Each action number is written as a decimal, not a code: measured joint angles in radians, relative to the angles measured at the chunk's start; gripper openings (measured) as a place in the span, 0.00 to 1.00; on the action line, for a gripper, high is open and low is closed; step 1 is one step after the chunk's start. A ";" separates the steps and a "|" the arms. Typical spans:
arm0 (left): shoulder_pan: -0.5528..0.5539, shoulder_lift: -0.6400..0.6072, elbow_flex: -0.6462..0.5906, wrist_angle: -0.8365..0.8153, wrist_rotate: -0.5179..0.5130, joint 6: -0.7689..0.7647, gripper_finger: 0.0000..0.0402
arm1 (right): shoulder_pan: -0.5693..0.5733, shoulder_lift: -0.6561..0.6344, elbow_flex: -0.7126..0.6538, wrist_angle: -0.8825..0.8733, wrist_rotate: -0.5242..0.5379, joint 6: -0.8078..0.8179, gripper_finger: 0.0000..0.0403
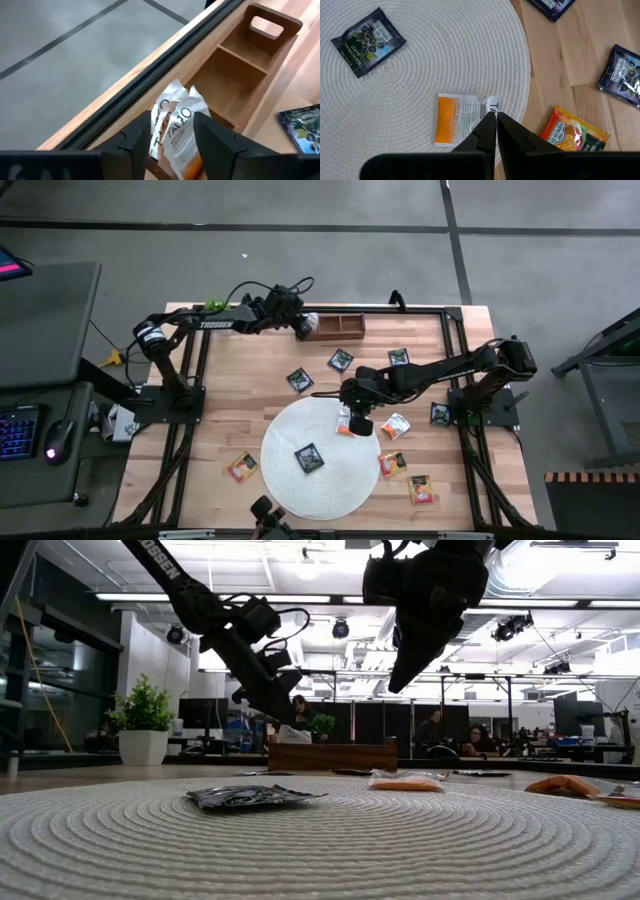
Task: Pick & Place Tea
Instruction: Put the blue tea bag into the middle section of the wooden organizer
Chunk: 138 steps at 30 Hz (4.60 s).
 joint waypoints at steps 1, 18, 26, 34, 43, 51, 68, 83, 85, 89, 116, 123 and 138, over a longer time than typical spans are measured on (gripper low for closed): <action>0.000 -0.008 0.000 -0.001 -0.003 0.000 0.38 | 0.000 0.000 0.000 0.000 0.000 0.000 0.03; -0.001 -0.224 0.000 -0.290 0.237 -0.191 0.40 | -0.070 0.000 0.000 0.232 -0.049 0.097 0.03; -0.001 -0.223 -0.001 -0.481 0.297 -0.183 0.40 | -0.162 0.000 0.000 0.319 -0.087 0.098 0.03; -0.001 -0.234 -0.120 -0.466 0.381 -0.244 0.40 | -0.210 0.039 0.000 0.362 -0.122 0.074 0.03; -0.032 -0.342 -0.290 -0.316 0.456 -0.362 0.40 | -0.218 0.166 0.000 0.507 -0.157 0.098 0.03; -0.106 -0.347 -0.357 -0.243 0.419 -0.422 0.40 | -0.237 0.280 0.000 0.656 -0.160 0.097 0.03; -0.161 -0.347 -0.377 -0.176 0.368 -0.462 0.40 | -0.278 0.327 0.000 0.707 -0.163 0.052 0.03; -0.159 -0.347 -0.377 -0.191 0.343 -0.445 0.40 | -0.278 0.409 0.000 0.775 -0.188 0.045 0.03; -0.159 -0.347 -0.377 -0.191 0.343 -0.445 0.40 | -0.278 0.411 0.000 0.784 -0.193 0.044 0.03; -0.159 -0.347 -0.377 -0.190 0.343 -0.445 0.40 | -0.281 0.422 0.000 0.798 -0.184 0.039 0.03; -0.158 -0.346 -0.377 -0.214 0.341 -0.472 0.40 | -0.291 0.524 0.052 0.766 -0.228 0.029 0.03; -0.158 -0.346 -0.378 -0.286 0.359 -0.558 0.40 | -0.288 0.525 0.051 0.760 -0.222 0.033 0.03; -0.158 -0.275 -0.461 -0.212 0.339 -0.827 0.40 | -0.288 0.528 0.048 0.784 -0.220 0.029 0.03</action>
